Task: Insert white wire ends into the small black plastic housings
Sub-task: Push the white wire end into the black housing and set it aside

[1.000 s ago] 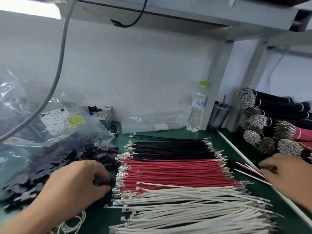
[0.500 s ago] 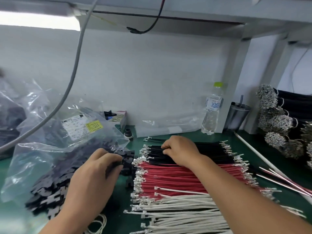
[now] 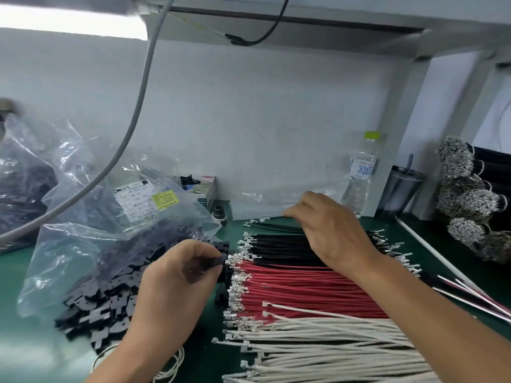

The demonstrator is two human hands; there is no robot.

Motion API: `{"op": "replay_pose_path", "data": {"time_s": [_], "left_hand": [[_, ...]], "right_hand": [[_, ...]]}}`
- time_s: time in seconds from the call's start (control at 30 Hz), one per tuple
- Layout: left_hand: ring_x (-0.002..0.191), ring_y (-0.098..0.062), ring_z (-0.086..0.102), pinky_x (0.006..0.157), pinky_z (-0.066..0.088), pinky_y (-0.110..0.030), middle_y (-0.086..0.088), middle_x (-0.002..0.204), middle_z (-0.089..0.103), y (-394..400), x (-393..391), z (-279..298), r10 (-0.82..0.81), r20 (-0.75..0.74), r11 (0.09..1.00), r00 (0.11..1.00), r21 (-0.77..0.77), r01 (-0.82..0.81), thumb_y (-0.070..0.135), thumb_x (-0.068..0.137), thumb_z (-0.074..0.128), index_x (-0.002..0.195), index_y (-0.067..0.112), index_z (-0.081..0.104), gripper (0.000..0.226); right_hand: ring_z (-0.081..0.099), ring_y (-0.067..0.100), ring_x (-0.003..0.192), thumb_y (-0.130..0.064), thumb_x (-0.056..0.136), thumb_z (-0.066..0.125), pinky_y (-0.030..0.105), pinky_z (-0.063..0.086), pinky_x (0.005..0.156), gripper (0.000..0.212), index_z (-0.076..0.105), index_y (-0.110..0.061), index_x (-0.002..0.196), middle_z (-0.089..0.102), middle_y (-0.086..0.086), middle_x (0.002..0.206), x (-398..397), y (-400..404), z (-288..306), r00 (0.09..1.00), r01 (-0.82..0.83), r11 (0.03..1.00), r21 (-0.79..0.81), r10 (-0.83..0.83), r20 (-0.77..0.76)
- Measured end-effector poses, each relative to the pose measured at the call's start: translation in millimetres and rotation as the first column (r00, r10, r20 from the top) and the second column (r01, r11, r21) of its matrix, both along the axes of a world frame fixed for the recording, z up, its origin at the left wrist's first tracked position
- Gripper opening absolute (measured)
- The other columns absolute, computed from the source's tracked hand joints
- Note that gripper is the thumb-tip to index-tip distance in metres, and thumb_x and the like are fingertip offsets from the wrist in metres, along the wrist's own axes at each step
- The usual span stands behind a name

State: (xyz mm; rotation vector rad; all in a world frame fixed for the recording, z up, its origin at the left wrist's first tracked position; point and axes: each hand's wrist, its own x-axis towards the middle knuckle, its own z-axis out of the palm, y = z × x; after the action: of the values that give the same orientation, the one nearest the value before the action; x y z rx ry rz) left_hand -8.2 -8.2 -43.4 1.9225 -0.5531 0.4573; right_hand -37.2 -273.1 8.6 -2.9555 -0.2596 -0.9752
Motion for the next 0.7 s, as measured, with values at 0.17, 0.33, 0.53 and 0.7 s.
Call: {"op": "replay_pose_path", "data": {"time_s": [0.17,0.33,0.53,0.7], "left_hand": [[0.076,-0.017,0.078,0.067,0.058,-0.014,-0.001,0.080,0.080,-7,-9,6,-0.292,-0.278,0.906,0.915,-0.386,0.171,0.011,0.064,0.088,0.084,0.025,0.084,0.024],[0.084,-0.031,0.078,0.074,0.065,-0.032,-0.013,0.087,0.080,-10,-16,7,-0.443,-0.383,0.863,0.810,-0.427,0.271,0.024,0.058,0.089,0.090,0.018,0.083,0.033],[0.088,-0.032,0.078,0.071,0.061,-0.025,-0.019,0.091,0.079,-16,-21,2,-0.546,-0.418,0.805,0.726,-0.503,0.315,0.012,0.062,0.089,0.090,0.010,0.081,0.029],[0.084,-0.030,0.078,0.069,0.061,-0.025,-0.020,0.090,0.078,-17,-24,3,-0.555,-0.421,0.799,0.718,-0.511,0.318,0.009,0.061,0.088,0.089,0.007,0.081,0.029]], "right_hand": [[0.052,0.001,0.078,-0.025,0.095,0.062,0.006,0.039,0.073,0.018,0.076,-0.018,0.102,0.057,-0.010,0.088,-54,15,-17,0.986,-0.068,0.984,0.163,0.042,0.160],[0.056,0.006,0.077,-0.025,0.094,0.067,0.013,0.043,0.072,0.015,0.078,-0.015,0.094,0.059,-0.008,0.085,-71,26,-35,0.974,-0.127,0.952,0.279,0.066,0.216],[0.057,0.007,0.075,-0.027,0.092,0.066,0.015,0.042,0.066,0.016,0.079,-0.017,0.092,0.059,-0.009,0.083,-74,35,-38,0.968,-0.210,0.917,0.340,0.147,0.202],[0.057,0.007,0.074,-0.028,0.091,0.067,0.025,0.048,0.061,0.015,0.079,-0.020,0.091,0.058,-0.011,0.082,-75,37,-38,0.972,-0.217,0.917,0.335,0.173,0.158]]}}
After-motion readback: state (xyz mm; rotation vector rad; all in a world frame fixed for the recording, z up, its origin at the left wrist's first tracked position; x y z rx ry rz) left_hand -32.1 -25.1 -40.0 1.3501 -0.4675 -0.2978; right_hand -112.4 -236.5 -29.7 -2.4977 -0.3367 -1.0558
